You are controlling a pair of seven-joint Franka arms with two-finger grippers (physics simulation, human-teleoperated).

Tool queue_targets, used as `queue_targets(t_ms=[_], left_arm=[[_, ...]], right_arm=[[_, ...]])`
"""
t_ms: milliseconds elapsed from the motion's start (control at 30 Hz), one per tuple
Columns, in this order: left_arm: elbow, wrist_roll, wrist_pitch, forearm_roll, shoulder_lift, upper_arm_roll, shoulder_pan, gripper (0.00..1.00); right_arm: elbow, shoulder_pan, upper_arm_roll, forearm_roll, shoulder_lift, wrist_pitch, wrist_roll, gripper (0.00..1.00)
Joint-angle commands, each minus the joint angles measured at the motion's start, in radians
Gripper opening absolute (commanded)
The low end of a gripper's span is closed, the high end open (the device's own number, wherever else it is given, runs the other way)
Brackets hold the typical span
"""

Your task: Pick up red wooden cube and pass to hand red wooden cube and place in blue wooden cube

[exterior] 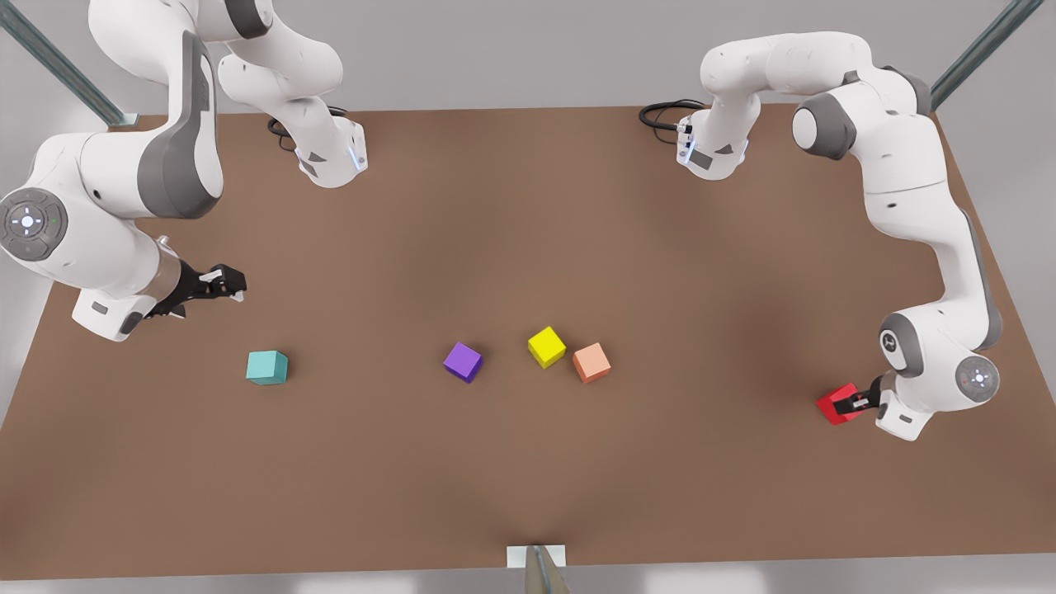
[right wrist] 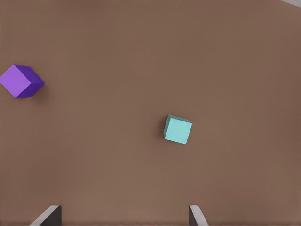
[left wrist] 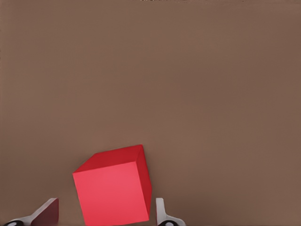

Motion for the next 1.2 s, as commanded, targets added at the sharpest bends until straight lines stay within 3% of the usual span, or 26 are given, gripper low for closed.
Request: queue_targets(t_ms=[0, 633, 667, 733, 867, 967, 1033, 1067, 1100, 1167], left_arm=[[-0.002, -0.254, 0.058, 0.002, 0.004, 0.0, 0.0, 1.0], [-0.012, -0.251, 0.155, 0.004, 0.097, -0.001, 0.006, 1.0], [-0.012, -0.252, 0.155, 0.004, 0.099, -0.001, 0.006, 0.94], [-0.012, -0.252, 0.155, 0.005, 0.099, -0.001, 0.006, 0.7], [-0.009, -0.254, 0.145, -0.001, 0.077, -0.008, -0.001, 0.59], [0.057, -0.252, -0.011, 0.002, 0.062, -0.089, 0.006, 0.59], [0.26, -0.238, -0.373, -0.114, 0.053, -0.314, 0.006, 0.6], [0.288, -0.243, -0.467, -0.136, 0.053, -0.457, -0.006, 0.6], [0.288, -0.297, -0.474, -0.14, 0.054, -0.587, -0.006, 0.6], [0.286, -0.311, -0.429, -0.352, 0.085, -0.676, -0.011, 0.6]], right_arm=[[0.0, 0.0, 0.0, 0.001, -0.001, -0.003, -0.01, 1.0], [-0.009, 0.0, 0.0, 0.001, 0.0, 0.0, -0.014, 1.0], [-0.009, 0.0, 0.0, 0.001, 0.0, 0.0, -0.014, 1.0], [-0.009, 0.0, 0.0, 0.001, 0.0, 0.0, -0.014, 1.0], [-0.009, 0.0, 0.0, 0.001, 0.0, 0.0, -0.014, 1.0], [-0.009, -0.001, -0.003, 0.002, -0.012, -0.009, -0.014, 1.0], [-0.009, -0.001, -0.003, 0.002, -0.012, -0.011, -0.014, 1.0], [-0.007, -0.001, -0.003, 0.004, -0.01, -0.011, -0.016, 1.0], [-0.007, -0.003, 0.0, 0.024, -0.001, -0.005, -0.045, 1.0], [0.002, -0.037, -0.001, 0.322, 0.074, -0.06, -0.284, 1.0]])
